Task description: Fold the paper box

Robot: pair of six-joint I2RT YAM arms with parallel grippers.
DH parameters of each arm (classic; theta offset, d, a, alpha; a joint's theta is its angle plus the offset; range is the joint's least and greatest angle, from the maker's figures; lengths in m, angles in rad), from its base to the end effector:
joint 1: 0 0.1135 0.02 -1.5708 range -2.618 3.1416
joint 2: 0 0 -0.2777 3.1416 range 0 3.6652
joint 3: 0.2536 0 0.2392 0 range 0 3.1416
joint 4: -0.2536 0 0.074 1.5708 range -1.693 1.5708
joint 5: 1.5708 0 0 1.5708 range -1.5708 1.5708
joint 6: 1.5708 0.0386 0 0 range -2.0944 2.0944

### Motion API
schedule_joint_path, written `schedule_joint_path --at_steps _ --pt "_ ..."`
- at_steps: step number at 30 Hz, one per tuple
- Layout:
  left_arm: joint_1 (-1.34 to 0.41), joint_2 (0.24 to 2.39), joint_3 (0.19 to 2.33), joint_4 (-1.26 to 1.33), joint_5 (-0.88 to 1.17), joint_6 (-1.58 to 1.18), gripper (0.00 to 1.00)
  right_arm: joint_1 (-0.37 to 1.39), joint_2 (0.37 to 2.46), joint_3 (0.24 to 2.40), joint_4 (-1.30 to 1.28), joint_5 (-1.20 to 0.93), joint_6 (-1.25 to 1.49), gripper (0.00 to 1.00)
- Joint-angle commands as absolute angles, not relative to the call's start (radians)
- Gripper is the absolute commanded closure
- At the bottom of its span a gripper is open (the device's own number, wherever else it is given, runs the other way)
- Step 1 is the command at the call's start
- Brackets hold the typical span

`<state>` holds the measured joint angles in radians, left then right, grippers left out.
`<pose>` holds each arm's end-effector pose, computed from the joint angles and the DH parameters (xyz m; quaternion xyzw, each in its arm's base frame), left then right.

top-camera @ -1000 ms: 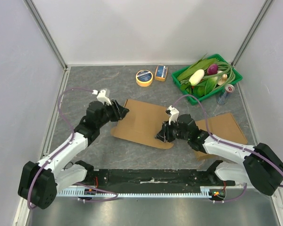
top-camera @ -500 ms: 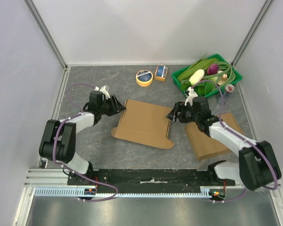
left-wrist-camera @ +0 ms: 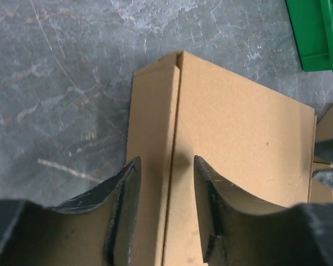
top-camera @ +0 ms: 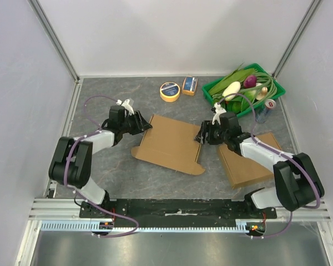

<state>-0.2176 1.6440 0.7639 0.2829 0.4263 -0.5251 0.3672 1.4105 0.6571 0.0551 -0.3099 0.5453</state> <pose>0.3132 -0.0856 0.1888 -0.0345 0.8688 -0.3401 0.3582 0.2482 0.1081 0.2018 0.0147 0.8977 0.3095 0.3132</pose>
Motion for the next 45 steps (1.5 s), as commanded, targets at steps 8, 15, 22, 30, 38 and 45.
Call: schedule_joint_path --at_steps 8,15,22,30,38,45 --pt "-0.213 0.995 0.625 -0.107 -0.014 -0.639 0.51 0.382 1.578 1.131 -0.028 -0.202 0.359 0.17" --pt "-0.230 0.721 0.425 -0.166 0.314 -0.699 0.85 0.489 1.948 1.506 0.051 -0.287 0.315 0.49" --pt "-0.443 0.630 0.385 -0.290 0.215 -0.756 0.96 0.552 2.262 1.847 -0.142 -0.396 0.098 0.72" --pt "-0.695 0.730 0.311 -0.281 -0.029 -0.791 0.98 0.584 2.325 1.887 -0.224 -0.321 -0.023 0.74" --pt "-0.772 0.842 0.232 -0.075 -0.074 -0.799 0.98 0.584 2.341 1.902 -0.271 -0.423 -0.068 0.75" --pt "-0.785 0.724 0.227 -0.072 -0.011 -0.729 0.80 0.583 2.286 1.896 -0.278 -0.620 -0.077 0.52"
